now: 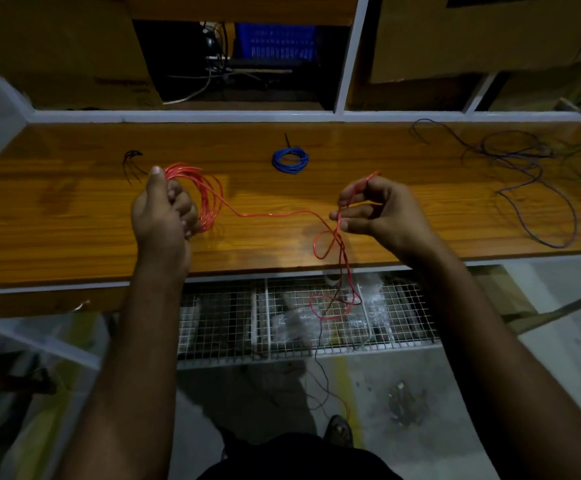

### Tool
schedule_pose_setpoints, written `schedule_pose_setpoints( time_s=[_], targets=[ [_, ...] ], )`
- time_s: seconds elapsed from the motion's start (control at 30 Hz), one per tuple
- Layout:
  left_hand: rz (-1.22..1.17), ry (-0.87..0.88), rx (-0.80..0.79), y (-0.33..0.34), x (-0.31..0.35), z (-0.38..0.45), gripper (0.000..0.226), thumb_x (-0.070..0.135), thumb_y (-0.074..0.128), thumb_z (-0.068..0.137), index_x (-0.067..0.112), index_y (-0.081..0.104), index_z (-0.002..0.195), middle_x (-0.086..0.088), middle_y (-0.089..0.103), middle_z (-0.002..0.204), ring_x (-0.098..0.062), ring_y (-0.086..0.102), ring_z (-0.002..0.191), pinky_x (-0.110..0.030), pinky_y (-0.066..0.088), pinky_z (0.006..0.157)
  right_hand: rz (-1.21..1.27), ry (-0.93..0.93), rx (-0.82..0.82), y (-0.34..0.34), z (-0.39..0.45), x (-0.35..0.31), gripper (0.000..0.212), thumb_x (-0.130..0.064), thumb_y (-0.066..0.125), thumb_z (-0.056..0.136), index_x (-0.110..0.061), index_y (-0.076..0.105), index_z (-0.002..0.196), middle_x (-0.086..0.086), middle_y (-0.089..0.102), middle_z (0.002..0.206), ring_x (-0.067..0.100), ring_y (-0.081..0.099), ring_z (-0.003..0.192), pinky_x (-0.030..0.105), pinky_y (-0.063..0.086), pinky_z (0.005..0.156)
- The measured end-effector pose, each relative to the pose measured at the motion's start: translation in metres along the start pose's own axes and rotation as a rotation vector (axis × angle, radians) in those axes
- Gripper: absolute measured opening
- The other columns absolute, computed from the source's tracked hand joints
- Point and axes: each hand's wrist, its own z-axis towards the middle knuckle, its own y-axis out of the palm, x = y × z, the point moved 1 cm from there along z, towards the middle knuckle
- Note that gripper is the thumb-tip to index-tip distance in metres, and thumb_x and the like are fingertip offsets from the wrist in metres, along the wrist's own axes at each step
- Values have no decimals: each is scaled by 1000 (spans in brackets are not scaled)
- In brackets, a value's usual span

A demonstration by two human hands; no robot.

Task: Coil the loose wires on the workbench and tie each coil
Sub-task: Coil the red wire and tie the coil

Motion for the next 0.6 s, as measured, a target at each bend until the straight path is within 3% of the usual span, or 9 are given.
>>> schedule_pose_setpoints(
  time_s=[0.17, 0.3, 0.43, 0.6],
  targets=[
    [-3, 19, -38, 12, 18, 8, 42, 41, 32, 107, 23, 38, 70, 10, 28, 50, -8, 21, 44, -23, 19, 41, -325, -136, 158, -9, 17, -7, 25, -3, 78, 78, -13, 63, 97, 5, 71, 92, 12, 73, 80, 32, 61, 75],
    [33, 88, -56, 16, 36, 18, 40, 43, 33, 106, 24, 40, 71, 11, 30, 52, -8, 23, 45, -24, 18, 42, -139, -153, 198, -23, 24, -1, 21, -31, 67, 92, -12, 58, 91, 5, 63, 84, 9, 63, 70, 26, 53, 66],
    [28, 116, -28, 17, 52, 27, 40, 45, 35, 105, 26, 42, 71, 10, 31, 53, -8, 24, 45, -23, 18, 42, 139, -26, 166, -38, 28, -1, 49, -61, 43, 97, -13, 54, 90, 3, 57, 80, 15, 59, 68, 34, 50, 71],
    [25, 125, -14, 20, 62, 36, 40, 43, 35, 105, 26, 42, 69, 11, 31, 52, -7, 23, 44, -24, 16, 42, 217, 78, -93, -44, 28, -14, 101, -87, 41, 69, -1, 55, 119, 20, 59, 110, 32, 65, 100, 48, 48, 97]
  ],
)
